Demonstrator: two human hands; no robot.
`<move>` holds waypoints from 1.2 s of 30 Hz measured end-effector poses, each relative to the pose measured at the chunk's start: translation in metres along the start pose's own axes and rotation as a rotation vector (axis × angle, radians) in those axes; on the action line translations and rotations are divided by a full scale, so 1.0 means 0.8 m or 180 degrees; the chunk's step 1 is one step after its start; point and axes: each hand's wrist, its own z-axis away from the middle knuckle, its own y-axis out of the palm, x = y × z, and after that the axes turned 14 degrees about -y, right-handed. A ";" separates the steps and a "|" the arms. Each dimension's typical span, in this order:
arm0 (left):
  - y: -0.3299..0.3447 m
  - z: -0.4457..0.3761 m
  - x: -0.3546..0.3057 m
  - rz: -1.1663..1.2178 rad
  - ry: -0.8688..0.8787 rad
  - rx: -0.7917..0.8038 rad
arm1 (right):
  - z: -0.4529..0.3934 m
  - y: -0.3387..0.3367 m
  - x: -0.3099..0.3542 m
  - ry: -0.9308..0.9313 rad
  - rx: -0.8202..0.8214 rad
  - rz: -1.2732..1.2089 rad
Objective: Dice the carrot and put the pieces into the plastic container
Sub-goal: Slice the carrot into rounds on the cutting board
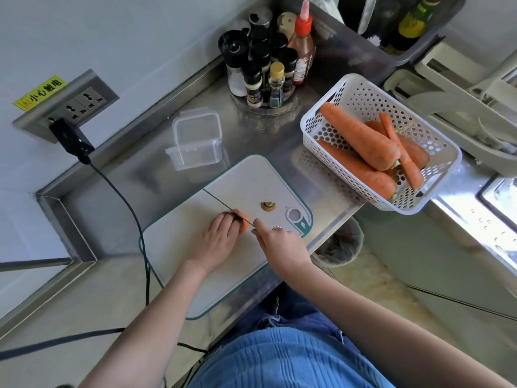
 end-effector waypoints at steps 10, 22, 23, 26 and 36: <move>0.000 0.001 0.001 0.0098 -0.0017 0.0183 | -0.002 0.011 0.003 0.0070 -0.0278 -0.0103; 0.008 0.006 0.003 0.0221 -0.0087 0.0363 | -0.001 0.019 0.005 0.0099 -0.0115 0.0011; 0.009 0.006 0.004 0.0239 -0.0086 0.0376 | -0.002 0.016 0.007 0.0090 -0.0115 -0.0039; 0.009 0.006 0.004 0.0283 -0.0121 0.0425 | -0.005 0.013 0.010 0.0191 0.0000 -0.0125; 0.009 0.009 0.001 0.0321 -0.0226 0.0456 | -0.010 0.010 0.006 0.0121 -0.0015 -0.0112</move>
